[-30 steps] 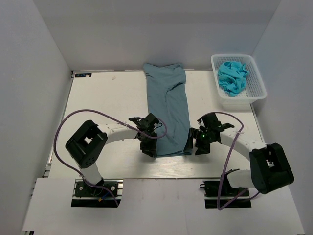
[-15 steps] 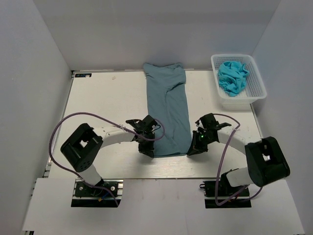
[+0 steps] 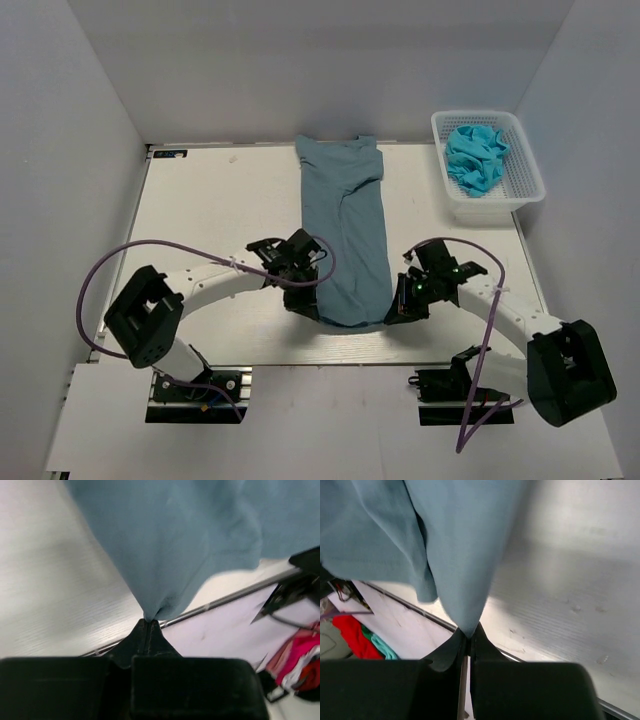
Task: Fold and stack the t-shirts
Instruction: Grab the bottom of the folded rectangular tshirt with both arms, then fold the folded rectangular tshirt in 1/3 of the way
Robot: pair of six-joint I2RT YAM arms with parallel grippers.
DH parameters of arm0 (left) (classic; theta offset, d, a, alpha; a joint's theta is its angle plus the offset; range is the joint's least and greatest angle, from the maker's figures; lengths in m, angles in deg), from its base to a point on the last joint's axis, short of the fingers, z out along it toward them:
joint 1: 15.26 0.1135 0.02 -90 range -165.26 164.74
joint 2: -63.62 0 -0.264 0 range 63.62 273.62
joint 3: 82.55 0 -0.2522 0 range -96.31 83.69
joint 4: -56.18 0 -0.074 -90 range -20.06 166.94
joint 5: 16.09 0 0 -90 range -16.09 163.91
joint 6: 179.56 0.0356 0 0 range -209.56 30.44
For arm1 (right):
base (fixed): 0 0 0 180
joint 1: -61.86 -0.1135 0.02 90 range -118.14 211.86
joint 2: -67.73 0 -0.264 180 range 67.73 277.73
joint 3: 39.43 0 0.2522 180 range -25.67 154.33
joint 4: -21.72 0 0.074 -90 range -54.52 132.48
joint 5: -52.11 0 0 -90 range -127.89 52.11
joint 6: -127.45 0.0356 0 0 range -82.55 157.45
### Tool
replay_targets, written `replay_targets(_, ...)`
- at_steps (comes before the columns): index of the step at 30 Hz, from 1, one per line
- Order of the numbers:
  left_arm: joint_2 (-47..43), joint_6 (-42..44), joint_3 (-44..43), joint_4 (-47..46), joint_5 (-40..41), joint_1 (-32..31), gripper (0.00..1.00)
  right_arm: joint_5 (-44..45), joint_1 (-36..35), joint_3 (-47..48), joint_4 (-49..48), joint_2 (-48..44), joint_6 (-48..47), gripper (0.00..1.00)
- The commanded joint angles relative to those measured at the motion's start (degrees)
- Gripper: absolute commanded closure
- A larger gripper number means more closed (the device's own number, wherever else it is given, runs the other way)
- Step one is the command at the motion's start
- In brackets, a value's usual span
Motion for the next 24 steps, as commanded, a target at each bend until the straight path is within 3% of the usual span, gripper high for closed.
replay_targets(1, 0.8, -2.2, -7.5, 6.9, 7.1, 1.2, 1.00, 4.7, 0.4, 7.3, 2.4, 1.9, -1.2, 1.00)
replay_targets(2, 1.3, -2.8, -10.0, 7.9, 11.2, 2.1, 1.00, 8.2, 0.3, 12.8, 3.3, 4.0, -1.2, 1.00)
replay_targets(4, 3.2, -2.8, -13.4, 7.3, 12.0, 3.9, 1.00, 11.9, 0.6, 19.2, 4.2, 7.1, -1.5, 1.00)
replay_targets(10, 10.8, -2.8, -25.7, 10.9, 18.2, 8.9, 1.00, 14.1, 2.2, 32.0, 3.7, 17.1, -1.9, 1.00)
replay_targets(24, 32.2, 8.1, -57.0, 11.5, 18.3, 18.7, 1.00, 13.7, 7.1, 70.4, 8.7, 45.1, -5.1, 1.00)
